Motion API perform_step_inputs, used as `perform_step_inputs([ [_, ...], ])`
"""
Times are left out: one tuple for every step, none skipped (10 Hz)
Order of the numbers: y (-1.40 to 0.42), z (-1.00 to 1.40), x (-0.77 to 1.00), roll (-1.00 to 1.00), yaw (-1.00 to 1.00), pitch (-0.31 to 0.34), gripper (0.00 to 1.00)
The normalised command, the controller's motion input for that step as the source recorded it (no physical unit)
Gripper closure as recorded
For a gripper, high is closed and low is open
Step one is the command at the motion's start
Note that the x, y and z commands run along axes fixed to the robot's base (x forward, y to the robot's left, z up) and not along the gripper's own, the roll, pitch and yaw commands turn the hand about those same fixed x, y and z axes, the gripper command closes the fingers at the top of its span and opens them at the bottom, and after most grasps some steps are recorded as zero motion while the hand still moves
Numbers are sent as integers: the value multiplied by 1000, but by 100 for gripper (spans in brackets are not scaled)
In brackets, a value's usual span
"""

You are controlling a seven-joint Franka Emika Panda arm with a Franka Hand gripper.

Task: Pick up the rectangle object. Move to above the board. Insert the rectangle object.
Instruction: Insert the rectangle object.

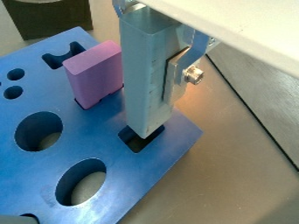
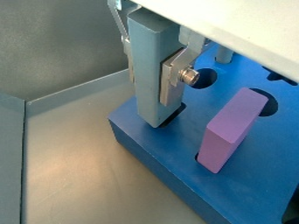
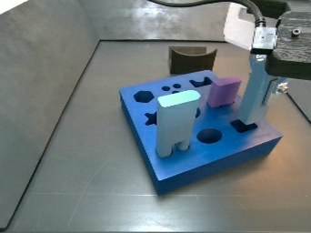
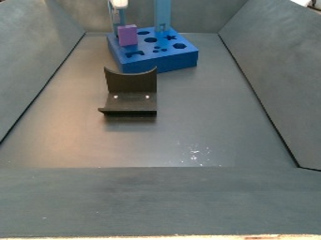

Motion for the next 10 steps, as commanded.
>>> perform_step_inputs([
  [-249, 111, 26, 809, 0, 146, 100],
  [0, 0, 0, 20, 0, 0, 100],
  [0, 0, 0, 26, 0, 0, 100],
  [-29, 0, 0, 723, 0, 0, 100],
  [-17, 29, 0, 163, 0, 23, 100],
  [0, -51, 0, 26, 0, 0, 100],
  [-97, -377, 0, 411, 0, -91, 100],
  [-131, -571, 0, 600, 0, -177, 100],
  [-97, -257, 0, 431, 0, -14, 100],
  [0, 0, 0, 9, 0, 0, 100],
])
